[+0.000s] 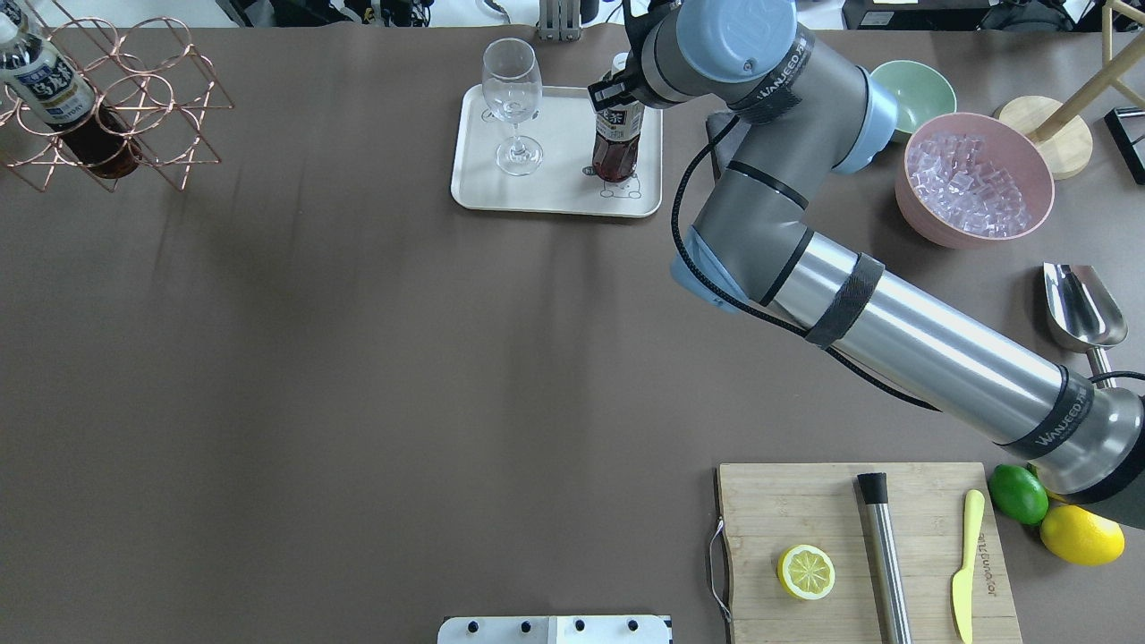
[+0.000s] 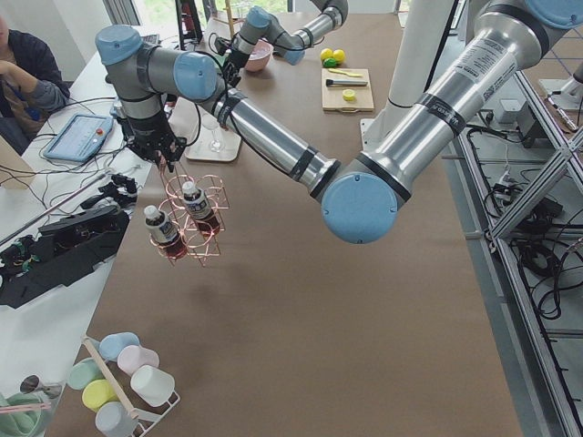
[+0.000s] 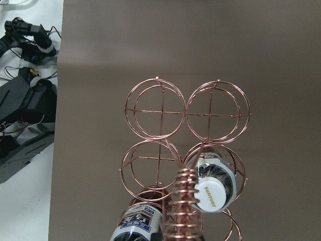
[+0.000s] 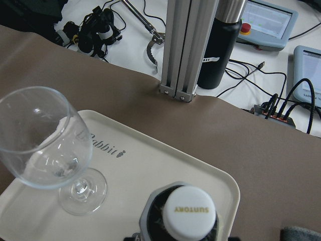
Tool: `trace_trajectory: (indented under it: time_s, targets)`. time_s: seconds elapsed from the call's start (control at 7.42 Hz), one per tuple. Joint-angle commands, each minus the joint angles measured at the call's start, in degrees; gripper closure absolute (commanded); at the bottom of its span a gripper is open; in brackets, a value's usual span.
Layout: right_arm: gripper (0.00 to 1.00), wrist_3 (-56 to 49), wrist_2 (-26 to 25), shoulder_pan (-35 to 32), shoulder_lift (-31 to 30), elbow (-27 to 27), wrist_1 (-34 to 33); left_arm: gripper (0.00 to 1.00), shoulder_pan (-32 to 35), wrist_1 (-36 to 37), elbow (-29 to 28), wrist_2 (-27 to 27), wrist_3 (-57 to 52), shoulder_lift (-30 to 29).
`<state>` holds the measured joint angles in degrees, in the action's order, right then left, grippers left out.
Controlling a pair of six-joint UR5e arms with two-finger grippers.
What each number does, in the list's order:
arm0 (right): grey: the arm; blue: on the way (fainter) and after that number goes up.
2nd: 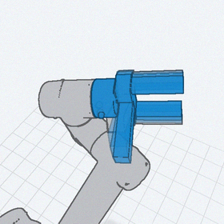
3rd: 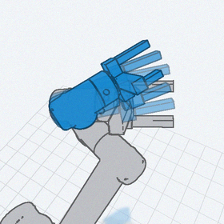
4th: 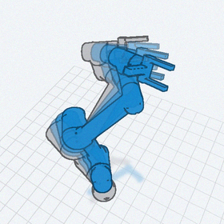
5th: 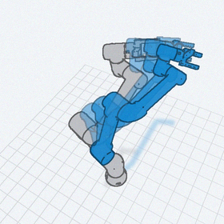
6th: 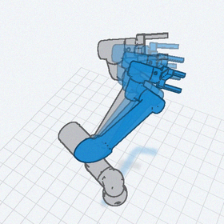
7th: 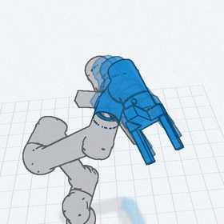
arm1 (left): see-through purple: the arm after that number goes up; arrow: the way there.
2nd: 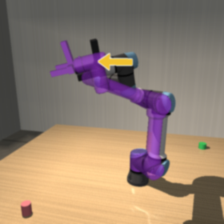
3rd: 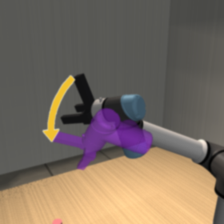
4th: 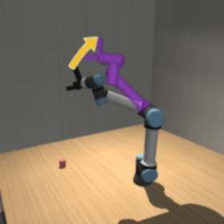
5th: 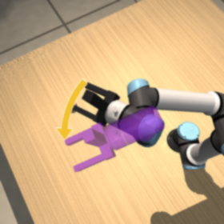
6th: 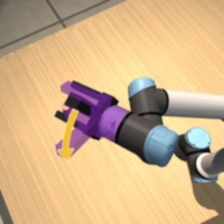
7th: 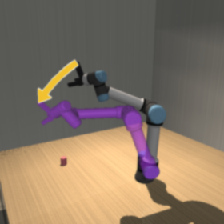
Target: Take tea from basket to plate
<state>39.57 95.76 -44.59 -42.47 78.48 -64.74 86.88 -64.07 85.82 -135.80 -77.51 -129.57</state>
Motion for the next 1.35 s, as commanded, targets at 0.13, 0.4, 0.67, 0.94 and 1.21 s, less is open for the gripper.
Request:
trace_trajectory:
  time_s: [0.13, 0.4, 0.67, 0.94, 1.21]
  targets:
    - [0.0, -0.02, -0.49, 0.29, 0.01, 0.53, 0.06, 1.0, 3.47, -6.85, -9.42, 0.62, -6.33, 2.82]
    - [0.0, -0.37, -0.05, -0.66, 0.01, 1.14, -0.2, 1.0, 3.47, -11.49, -14.25, 0.97, -6.43, 2.83]
    - [0.0, 0.15, 0.91, -3.38, -4.96, 9.53, -4.22, 1.0, 3.56, -13.45, -16.03, 1.59, -6.51, 2.92]
    - [0.0, 0.24, 7.03, -8.03, -9.99, 17.73, -8.02, 1.0, 2.95, -16.69, -17.52, 1.94, -6.25, 3.09]
    - [0.0, 0.33, 12.58, -12.34, -23.73, 27.91, -10.05, 1.0, 2.06, -20.46, -17.53, 1.94, -5.73, 5.1]
